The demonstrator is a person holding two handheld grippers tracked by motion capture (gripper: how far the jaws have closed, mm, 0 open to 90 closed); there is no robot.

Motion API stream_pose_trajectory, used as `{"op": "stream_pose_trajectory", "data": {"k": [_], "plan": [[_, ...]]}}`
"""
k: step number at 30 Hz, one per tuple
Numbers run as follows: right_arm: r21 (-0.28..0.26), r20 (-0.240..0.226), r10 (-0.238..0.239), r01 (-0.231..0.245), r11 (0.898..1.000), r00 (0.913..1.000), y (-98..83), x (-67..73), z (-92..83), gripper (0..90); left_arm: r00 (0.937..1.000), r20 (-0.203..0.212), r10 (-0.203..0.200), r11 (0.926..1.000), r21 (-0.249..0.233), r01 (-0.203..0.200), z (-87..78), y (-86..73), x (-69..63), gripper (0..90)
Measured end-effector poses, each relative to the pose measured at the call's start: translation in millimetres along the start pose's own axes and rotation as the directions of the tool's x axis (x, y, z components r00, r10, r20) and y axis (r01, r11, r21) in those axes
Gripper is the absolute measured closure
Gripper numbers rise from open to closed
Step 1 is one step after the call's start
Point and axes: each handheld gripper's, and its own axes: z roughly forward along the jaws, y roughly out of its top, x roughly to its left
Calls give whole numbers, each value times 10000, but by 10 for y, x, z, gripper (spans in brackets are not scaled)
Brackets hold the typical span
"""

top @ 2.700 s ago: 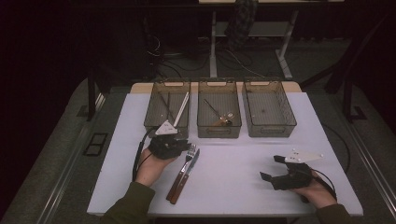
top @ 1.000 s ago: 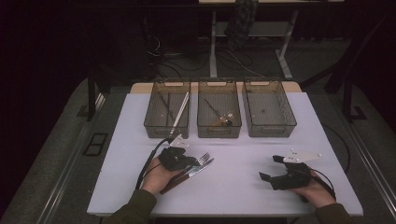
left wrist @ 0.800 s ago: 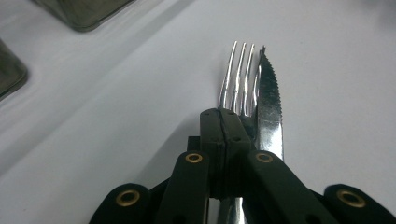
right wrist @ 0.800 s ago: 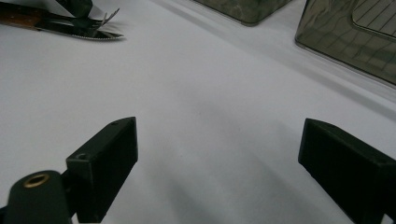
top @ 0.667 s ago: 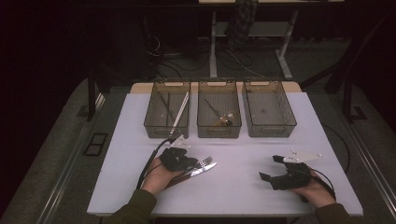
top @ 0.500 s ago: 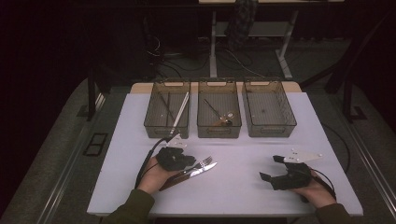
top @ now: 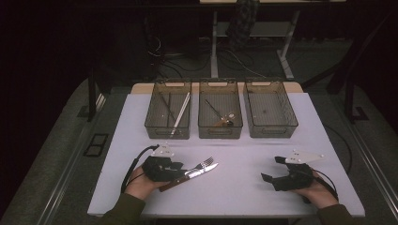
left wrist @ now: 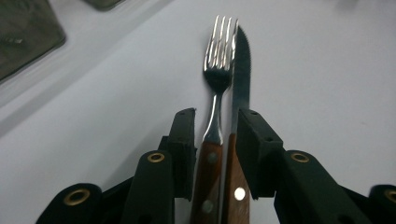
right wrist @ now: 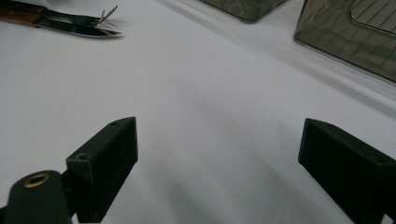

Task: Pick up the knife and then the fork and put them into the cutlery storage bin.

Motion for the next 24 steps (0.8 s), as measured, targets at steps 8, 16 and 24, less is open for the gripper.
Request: {"op": "stream_pose_trajectory", "data": {"k": [8,16,24], "plan": [[25,8,-30,30,10000,10000,2,5,4,114,9996,283,11,9999,142,-15,62,-18,20,697],[25,6,-35,35,10000,10000,2,6,4,114,9990,370,263,9989,379,-277,122,-37,37,734],[29,6,-44,44,10000,10000,2,7,4,114,9983,20,578,9969,529,-578,144,-56,44,710]]}}
